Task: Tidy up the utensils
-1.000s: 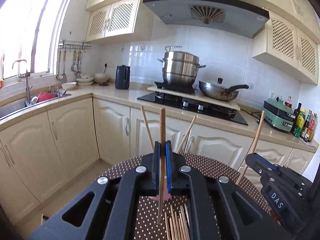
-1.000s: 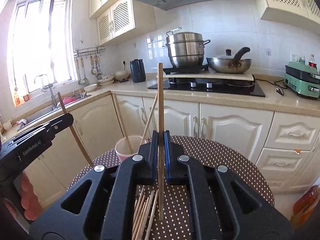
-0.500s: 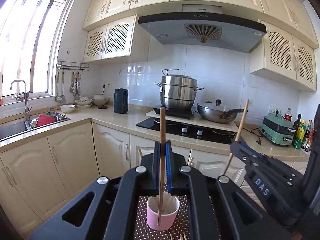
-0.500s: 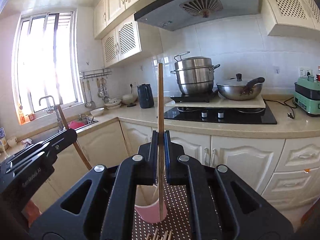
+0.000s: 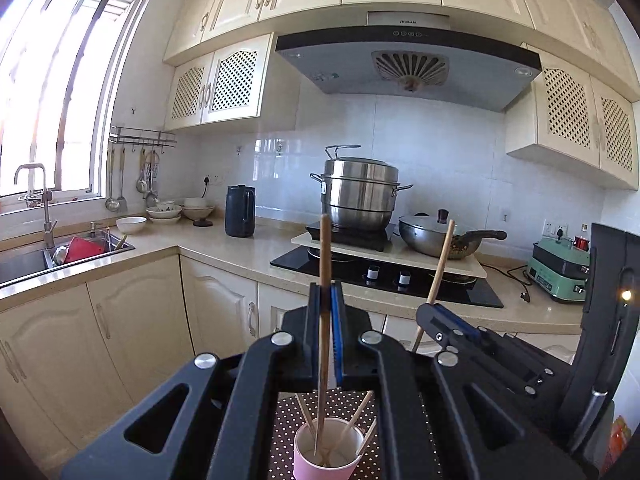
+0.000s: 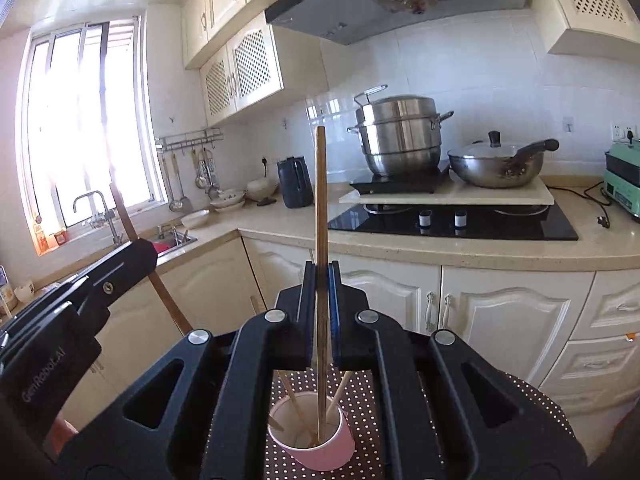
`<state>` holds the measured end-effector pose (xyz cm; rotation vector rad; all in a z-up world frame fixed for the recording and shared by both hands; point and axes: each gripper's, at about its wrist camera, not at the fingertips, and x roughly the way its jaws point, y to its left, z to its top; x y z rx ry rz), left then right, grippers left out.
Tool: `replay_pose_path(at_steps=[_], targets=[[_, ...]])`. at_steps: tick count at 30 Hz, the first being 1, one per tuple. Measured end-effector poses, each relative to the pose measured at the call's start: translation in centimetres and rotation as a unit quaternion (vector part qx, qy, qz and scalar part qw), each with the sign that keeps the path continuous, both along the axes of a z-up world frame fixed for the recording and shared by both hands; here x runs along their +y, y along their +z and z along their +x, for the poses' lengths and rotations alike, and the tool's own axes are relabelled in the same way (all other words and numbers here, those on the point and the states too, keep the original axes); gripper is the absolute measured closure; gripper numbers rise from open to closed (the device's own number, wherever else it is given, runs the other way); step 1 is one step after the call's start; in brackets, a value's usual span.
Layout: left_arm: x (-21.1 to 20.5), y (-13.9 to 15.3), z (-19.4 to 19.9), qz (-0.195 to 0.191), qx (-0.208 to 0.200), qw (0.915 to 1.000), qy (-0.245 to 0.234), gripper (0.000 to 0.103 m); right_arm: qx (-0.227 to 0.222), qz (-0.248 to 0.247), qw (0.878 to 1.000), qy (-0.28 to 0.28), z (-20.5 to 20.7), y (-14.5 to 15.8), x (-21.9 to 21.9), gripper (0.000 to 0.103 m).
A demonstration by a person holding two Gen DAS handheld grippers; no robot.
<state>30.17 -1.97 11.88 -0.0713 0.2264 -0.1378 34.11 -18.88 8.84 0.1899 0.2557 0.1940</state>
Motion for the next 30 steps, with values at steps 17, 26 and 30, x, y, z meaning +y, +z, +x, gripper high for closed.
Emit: replay_pose_path(at_steps=[17,26,30], targets=[[2.4,-9.6,4.5,0.000,0.130,0.9915,0.005,0.083,0.141,-0.033,0.989,0.032,3.2,-7.9,0.8,0.095],[3.1,-10.7,2.7,0.007,0.133,0.9910,0.003,0.069,0.131,-0.071,0.989,0.017,0.7,-8.1,0.2,0.034],[3.2,-10.7,2.1,0.009,0.134,0.9909,0.002,0.068,0.128,-0.071,0.989,0.019,-0.1,-7.9,0.1,0.034]])
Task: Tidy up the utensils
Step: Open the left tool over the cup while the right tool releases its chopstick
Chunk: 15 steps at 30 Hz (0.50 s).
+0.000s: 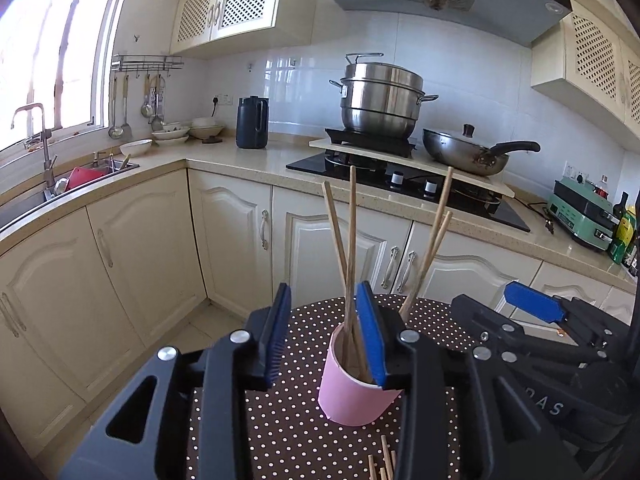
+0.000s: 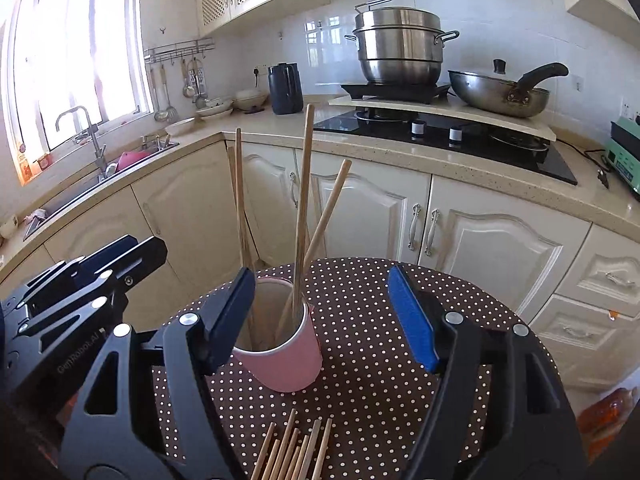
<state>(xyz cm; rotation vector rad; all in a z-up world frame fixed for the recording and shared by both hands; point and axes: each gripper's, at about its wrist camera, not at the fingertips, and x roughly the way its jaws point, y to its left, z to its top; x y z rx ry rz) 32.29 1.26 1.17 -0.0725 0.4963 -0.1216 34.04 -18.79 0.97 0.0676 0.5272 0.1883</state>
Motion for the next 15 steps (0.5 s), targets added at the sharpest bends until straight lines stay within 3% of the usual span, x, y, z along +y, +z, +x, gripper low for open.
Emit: replay_pose_path(at_steps=[15], targets=[[-0.6,0.1,-2.7,0.007,-0.006,0.9999,-0.004,0.055,0.008,0.013,1.000,-0.005,-2.2,-0.2,-1.3,0.034]])
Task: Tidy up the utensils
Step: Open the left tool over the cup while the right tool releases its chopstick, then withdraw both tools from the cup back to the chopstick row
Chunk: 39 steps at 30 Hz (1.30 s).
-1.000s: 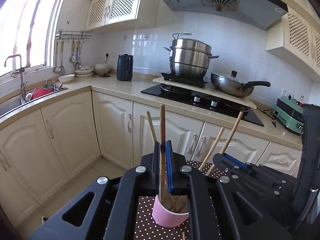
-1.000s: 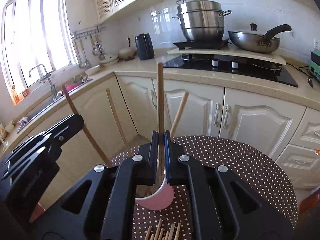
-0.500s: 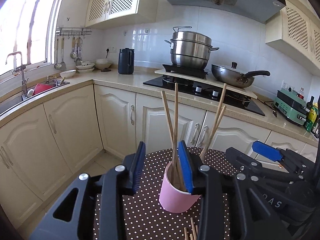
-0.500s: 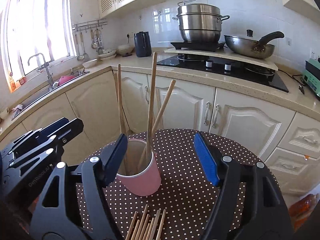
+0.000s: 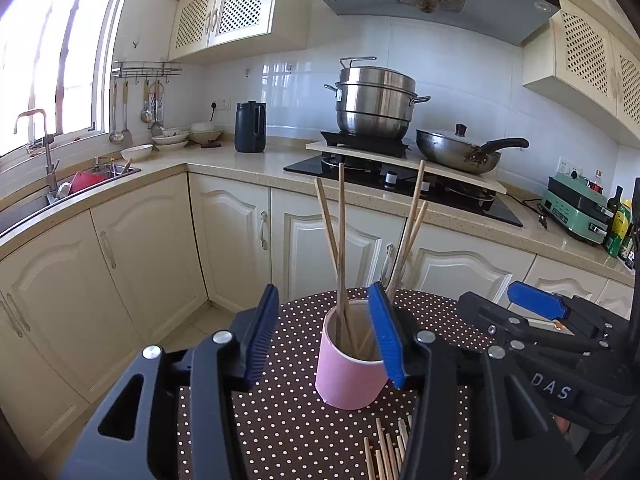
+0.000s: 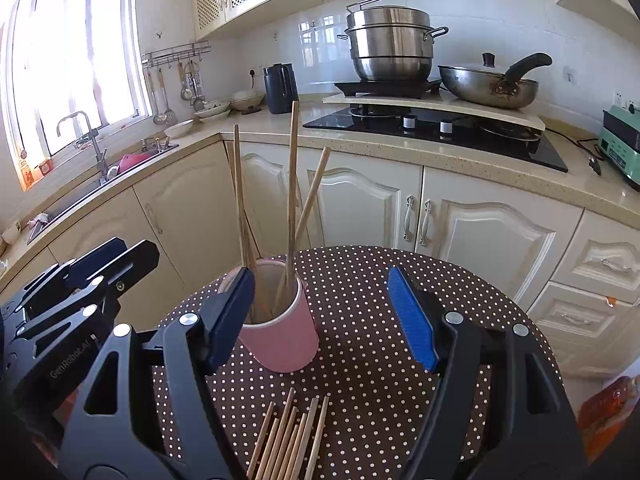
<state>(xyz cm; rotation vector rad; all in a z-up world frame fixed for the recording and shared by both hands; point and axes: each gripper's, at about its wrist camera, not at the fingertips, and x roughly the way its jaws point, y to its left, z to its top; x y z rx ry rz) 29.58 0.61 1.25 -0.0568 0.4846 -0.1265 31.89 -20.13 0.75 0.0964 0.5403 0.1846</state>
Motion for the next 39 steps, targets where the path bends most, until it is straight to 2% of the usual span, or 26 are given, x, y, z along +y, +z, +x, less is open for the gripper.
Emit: replay_pose_path(at_steps=[5,11,24,32,39], targets=[[-0.5,-0.7,-1.1,0.003,0.006,1.0000,-0.004,0.047,0.001,0.008,1.000,-0.001,-1.4,-0.3,-0.8,0.022],[-1.4,-1.8,-2.6,0.011,0.014,0.9997,-0.017,0.046,0.030,0.013,0.999,-0.011,-2.4,-1.5,-1.7,0.017],[-1.4,-5.7,-5.4,0.008,0.056,0.9978,-0.034,0.044,0.098,-0.004,0.995,-0.032,-4.4,-6.3,-3.1,0.016],[-0.1,-9.5,-6.4,0.017,0.107,0.9937,-0.027,0.044,0.162,-0.014,0.985,-0.052,-4.6,-11.1,-3.6,0.016],[0.5,-11.5,-6.6,0.017,0.139,0.9899,-0.024,0.044,0.201,-0.024,0.978,-0.049,-5.1,-14.2,-2.9,0.016]])
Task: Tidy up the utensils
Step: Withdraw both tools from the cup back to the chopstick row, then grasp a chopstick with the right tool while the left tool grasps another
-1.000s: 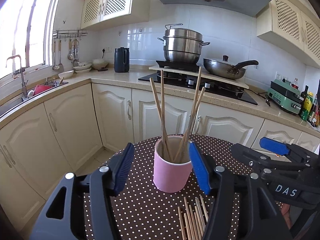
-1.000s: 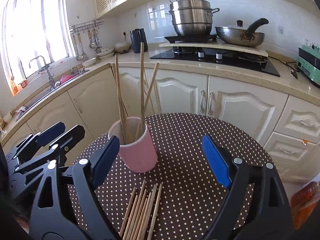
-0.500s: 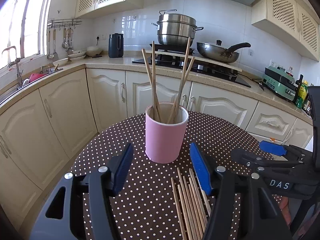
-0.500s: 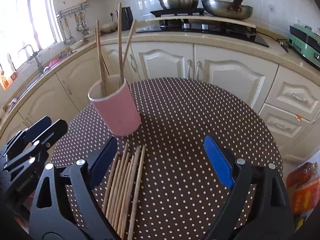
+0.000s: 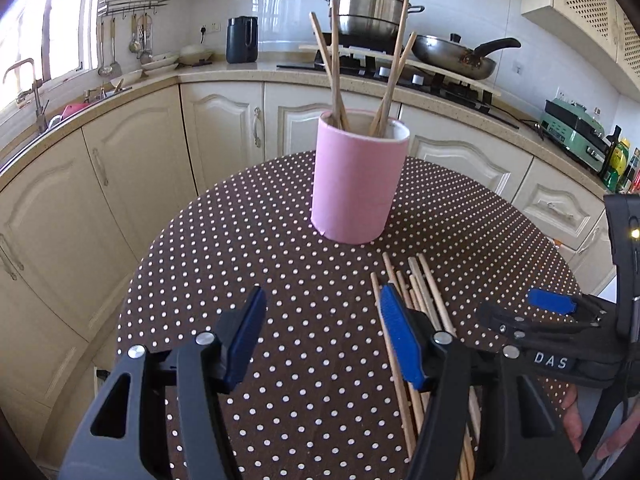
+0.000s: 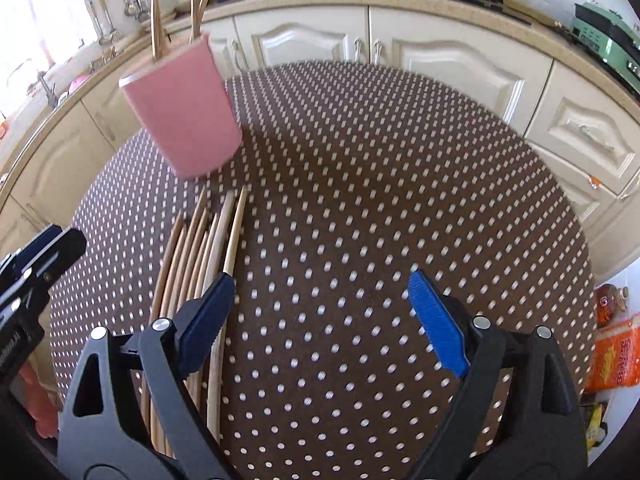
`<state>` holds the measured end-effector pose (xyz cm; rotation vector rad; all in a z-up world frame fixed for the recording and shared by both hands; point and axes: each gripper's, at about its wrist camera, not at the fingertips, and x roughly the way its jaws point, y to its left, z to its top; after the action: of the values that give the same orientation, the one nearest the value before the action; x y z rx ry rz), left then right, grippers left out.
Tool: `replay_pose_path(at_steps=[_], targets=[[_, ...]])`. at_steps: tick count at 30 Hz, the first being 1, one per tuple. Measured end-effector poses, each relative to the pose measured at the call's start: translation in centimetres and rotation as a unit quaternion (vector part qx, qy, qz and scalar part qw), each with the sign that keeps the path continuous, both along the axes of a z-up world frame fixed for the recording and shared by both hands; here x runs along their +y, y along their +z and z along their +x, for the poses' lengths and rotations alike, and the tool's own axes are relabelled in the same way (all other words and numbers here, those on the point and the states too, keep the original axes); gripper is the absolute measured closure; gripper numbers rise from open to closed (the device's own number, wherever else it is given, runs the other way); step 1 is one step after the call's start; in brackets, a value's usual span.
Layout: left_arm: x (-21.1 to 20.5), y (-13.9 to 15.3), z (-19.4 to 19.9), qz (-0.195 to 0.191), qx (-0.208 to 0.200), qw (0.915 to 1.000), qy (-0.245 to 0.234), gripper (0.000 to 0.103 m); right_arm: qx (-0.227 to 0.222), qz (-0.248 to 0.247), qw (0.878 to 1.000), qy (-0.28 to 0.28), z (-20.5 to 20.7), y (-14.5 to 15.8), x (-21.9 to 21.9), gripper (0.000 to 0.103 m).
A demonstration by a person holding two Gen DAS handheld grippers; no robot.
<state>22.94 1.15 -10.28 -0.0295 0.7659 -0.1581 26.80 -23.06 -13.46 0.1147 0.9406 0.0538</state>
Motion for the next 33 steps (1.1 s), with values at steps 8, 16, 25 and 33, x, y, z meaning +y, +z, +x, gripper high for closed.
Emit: replay_pose_path(at_steps=[8,16,25,33], targets=[[0.7,-0.9,-0.4,0.002,0.020,0.9998,-0.002,0.044,0.008,-0.014,1.000,0.006,-1.1,-1.3,1.5,0.016],[0.8,-1.8,-0.8,-0.001,0.036,0.9993,-0.007,0.044,0.004,-0.030,0.999,0.018,-1.4,-1.8,4.1,0.016],[0.7,-2.6,-0.6,-0.011,0.053,0.9985,-0.011,0.044,-0.027,-0.055,0.998,-0.003,0.0,-2.1,5.7,0.046],[-0.5,-2.9,-0.2,-0.027,0.071,0.9967,-0.028,0.044,-0.043,-0.015,0.998,0.030,0.6,-1.7,5.6,0.095]])
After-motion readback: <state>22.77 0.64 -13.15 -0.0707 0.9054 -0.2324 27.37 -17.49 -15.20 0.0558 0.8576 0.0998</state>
